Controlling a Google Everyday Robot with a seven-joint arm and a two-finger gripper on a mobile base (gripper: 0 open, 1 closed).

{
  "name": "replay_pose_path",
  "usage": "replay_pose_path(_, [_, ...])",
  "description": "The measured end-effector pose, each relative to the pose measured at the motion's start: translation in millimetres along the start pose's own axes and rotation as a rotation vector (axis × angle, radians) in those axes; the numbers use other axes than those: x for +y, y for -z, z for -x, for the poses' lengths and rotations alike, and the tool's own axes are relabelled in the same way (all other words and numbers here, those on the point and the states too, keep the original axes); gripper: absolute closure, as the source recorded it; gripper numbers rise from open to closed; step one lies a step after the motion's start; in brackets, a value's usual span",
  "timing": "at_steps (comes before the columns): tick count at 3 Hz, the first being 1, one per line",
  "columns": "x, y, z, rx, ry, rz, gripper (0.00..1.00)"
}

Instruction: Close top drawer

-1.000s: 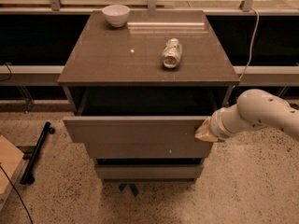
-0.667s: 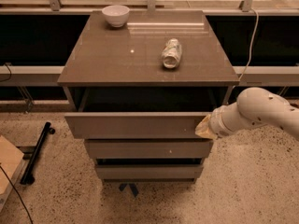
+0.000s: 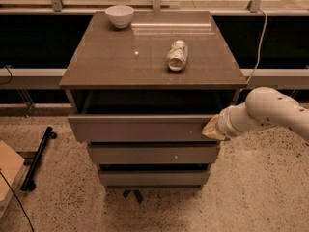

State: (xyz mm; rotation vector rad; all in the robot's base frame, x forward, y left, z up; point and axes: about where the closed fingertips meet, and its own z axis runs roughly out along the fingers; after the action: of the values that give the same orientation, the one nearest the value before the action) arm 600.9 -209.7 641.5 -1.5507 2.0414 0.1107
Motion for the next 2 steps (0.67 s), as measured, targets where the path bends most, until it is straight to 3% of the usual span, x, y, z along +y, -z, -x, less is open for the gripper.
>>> replay_pose_path(1, [1.0,-1.7,0.5,-0.001,0.001,0.003,0.12])
replay_pose_path(2, [2.1,-3.1,0.9,-0.001,0.001,0.006,0.00])
